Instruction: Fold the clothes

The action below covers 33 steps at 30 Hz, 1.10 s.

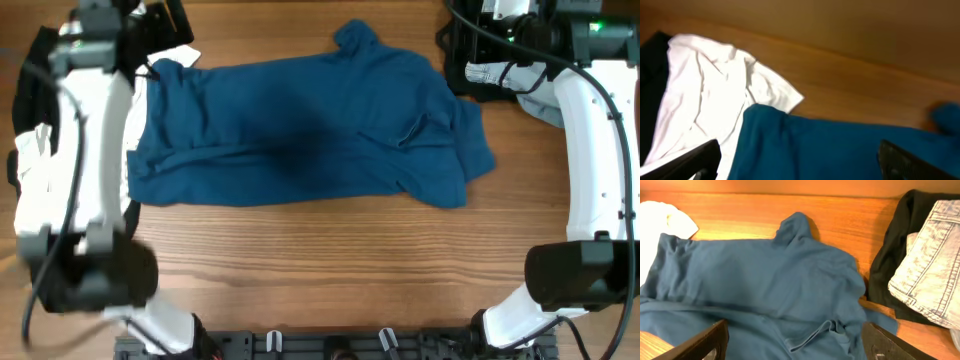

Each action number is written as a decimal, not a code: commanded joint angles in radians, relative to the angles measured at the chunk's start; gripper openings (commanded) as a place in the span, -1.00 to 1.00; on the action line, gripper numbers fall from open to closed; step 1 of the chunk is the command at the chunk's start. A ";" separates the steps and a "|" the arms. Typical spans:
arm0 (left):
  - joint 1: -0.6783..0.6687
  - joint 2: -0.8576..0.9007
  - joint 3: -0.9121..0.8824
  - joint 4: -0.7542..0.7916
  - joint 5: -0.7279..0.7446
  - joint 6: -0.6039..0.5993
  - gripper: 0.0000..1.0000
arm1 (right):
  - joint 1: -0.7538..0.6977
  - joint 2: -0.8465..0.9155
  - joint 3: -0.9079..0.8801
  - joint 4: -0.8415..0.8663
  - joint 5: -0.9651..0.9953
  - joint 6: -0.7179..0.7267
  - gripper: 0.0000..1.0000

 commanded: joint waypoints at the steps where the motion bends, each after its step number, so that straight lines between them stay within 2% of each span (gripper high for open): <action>1: 0.031 0.166 -0.010 0.086 -0.058 0.072 1.00 | 0.006 0.050 0.010 -0.006 0.008 -0.032 0.70; 5: 0.052 0.266 -0.010 0.183 -0.058 0.080 1.00 | 0.006 0.085 0.008 -0.002 0.011 -0.034 0.70; 15: 0.092 0.459 -0.010 0.286 -0.020 0.080 0.99 | 0.015 0.193 0.006 0.013 0.011 -0.056 0.68; 18: 0.085 0.483 -0.010 0.309 -0.020 0.079 0.79 | 0.020 0.195 0.006 0.021 0.011 -0.057 0.68; 22: 0.077 0.483 -0.010 0.328 -0.021 0.078 0.31 | 0.020 0.195 0.006 0.024 0.011 -0.057 0.68; 23: 0.077 0.483 -0.010 0.329 -0.021 0.079 0.28 | 0.020 0.195 0.006 0.028 0.011 -0.058 0.68; 24: 0.077 0.483 -0.010 0.329 -0.021 0.078 0.16 | 0.020 0.195 0.006 0.029 0.011 -0.057 0.68; 27: 0.077 0.478 -0.010 0.331 -0.021 0.078 -0.54 | 0.020 0.195 0.006 0.029 0.011 -0.057 0.66; 29: 0.076 0.459 -0.010 0.327 -0.021 0.078 -0.81 | 0.020 0.195 0.006 0.032 0.011 -0.057 0.64; 30: 0.076 0.442 -0.010 0.322 -0.021 0.077 -0.92 | 0.020 0.195 0.006 0.032 0.011 -0.057 0.63; 33: 0.070 0.377 -0.010 0.291 -0.021 0.077 -0.92 | 0.021 0.195 0.006 0.033 0.011 -0.056 0.61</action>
